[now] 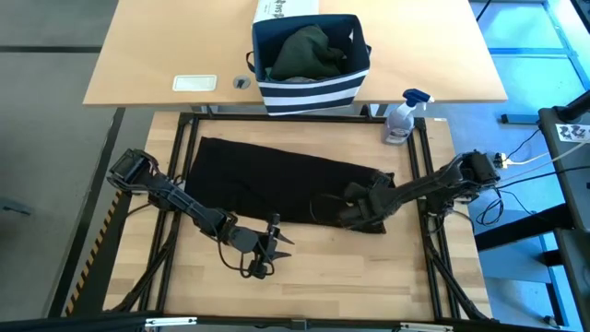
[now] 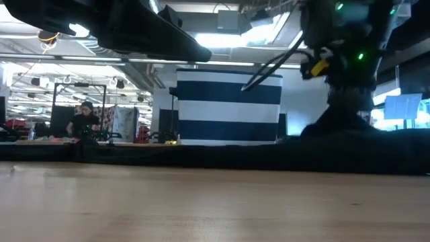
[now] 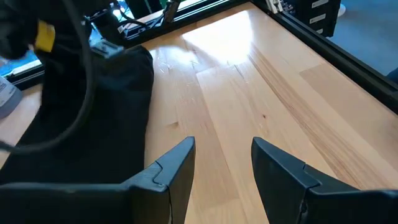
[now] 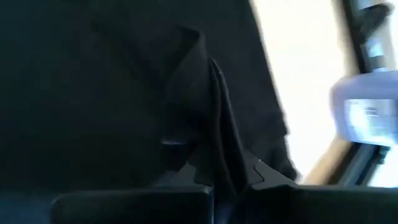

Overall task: Fold Laundry from Bin
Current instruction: Fold the black shirt

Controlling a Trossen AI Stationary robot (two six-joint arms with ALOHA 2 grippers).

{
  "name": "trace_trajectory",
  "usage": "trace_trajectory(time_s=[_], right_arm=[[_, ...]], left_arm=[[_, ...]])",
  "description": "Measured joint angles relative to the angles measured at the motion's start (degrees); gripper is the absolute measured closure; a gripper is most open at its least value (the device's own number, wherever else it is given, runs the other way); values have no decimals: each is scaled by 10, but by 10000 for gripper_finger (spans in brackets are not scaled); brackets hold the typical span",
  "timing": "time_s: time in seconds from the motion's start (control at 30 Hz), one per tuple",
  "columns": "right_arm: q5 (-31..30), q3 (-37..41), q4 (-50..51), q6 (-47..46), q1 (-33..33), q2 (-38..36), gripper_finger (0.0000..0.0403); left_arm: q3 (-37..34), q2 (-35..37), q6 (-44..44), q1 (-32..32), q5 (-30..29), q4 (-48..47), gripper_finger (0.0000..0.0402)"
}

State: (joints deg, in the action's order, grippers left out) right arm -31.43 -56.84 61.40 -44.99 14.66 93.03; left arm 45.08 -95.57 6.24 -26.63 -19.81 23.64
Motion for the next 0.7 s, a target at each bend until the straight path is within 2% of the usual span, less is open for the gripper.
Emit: trace_trajectory(time_s=[0.13, 0.3, 0.5, 0.6, 0.7], right_arm=[[26, 13, -33, 47, -17, 0, 366], [-13, 13, 4, 46, -17, -19, 279], [-54, 13, 89, -22, -16, -73, 184], [-51, 12, 92, -35, -15, -108, 165], [-32, 12, 70, -28, 0, -137, 164]], left_arm=[[0, 0, 0, 0, 0, -2, 248], [0, 0, 0, 0, 0, -5, 248], [0, 0, 0, 0, 0, -5, 248], [0, 0, 0, 0, -4, -8, 248], [0, 0, 0, 0, -25, -18, 248]])
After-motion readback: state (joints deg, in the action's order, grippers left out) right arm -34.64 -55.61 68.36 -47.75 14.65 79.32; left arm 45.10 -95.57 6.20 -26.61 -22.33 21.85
